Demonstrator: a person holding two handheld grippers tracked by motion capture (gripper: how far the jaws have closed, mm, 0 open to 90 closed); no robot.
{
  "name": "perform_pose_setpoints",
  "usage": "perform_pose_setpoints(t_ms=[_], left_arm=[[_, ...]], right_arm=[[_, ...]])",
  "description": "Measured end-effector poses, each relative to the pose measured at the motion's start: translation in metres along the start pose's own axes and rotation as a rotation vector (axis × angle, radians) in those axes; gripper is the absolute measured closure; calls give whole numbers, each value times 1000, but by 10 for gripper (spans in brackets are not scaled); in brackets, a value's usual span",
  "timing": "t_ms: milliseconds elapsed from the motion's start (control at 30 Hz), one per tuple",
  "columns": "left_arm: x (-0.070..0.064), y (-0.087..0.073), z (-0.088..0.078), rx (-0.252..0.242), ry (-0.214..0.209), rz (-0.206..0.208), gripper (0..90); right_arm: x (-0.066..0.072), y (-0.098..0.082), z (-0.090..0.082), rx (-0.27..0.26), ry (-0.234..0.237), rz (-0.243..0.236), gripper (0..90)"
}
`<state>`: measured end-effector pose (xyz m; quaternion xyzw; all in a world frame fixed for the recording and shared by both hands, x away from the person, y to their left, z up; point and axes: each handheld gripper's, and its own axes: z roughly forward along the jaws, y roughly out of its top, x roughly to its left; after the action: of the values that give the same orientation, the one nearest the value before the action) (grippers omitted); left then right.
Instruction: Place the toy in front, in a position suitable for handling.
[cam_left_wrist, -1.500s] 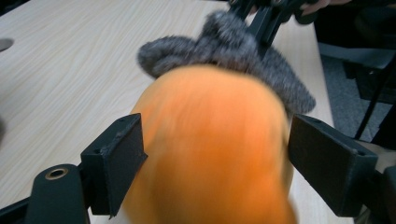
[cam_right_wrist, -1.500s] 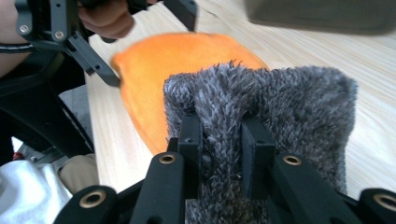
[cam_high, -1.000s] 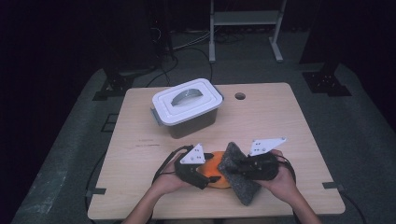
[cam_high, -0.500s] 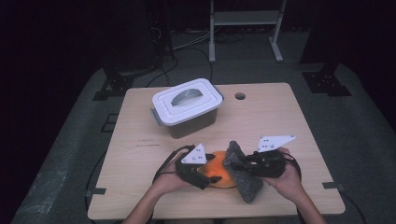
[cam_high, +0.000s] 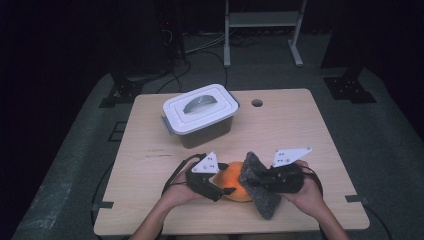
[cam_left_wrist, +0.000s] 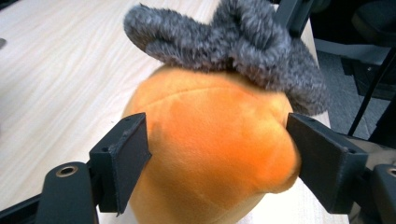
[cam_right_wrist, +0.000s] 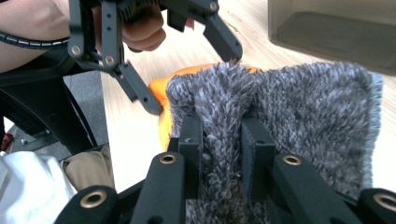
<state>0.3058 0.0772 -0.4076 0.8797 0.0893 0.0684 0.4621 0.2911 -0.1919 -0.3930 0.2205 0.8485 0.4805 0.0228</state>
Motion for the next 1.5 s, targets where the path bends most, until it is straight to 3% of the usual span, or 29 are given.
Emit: perform_pose_setpoints(t_ms=[167,300,367,467,567,700,833,967,1133,1267,1433,1500], left_arm=[[-7,2,6,-16,-17,41,230],[-11,2,7,-1,-24,78,227],[-9,0,6,-4,-27,79,232],[-9,0,6,-5,-36,81,231],[-6,0,5,-10,-41,48,212],[-1,0,2,-15,-59,-18,193],[-2,-1,3,13,-59,-2,189],[-4,0,3,26,-55,24,194],[1,-2,0,13,-80,-22,191],[2,-2,0,17,-103,-29,189],[5,-3,-3,-4,-147,-75,187],[5,-4,-3,1,-134,-75,187]], right_arm=[[11,14,-2,-23,9,-36,726],[19,20,10,12,8,-90,725],[17,18,9,8,17,-79,725],[7,15,0,-14,-24,-50,727],[-4,8,-6,-22,-45,-5,727],[-7,0,0,-16,3,31,727],[3,0,5,25,31,-4,726],[8,1,5,52,41,-10,732],[7,0,7,39,31,-5,738],[4,-2,7,39,56,11,738],[4,-5,8,43,73,16,740],[4,-5,9,36,72,19,739]])
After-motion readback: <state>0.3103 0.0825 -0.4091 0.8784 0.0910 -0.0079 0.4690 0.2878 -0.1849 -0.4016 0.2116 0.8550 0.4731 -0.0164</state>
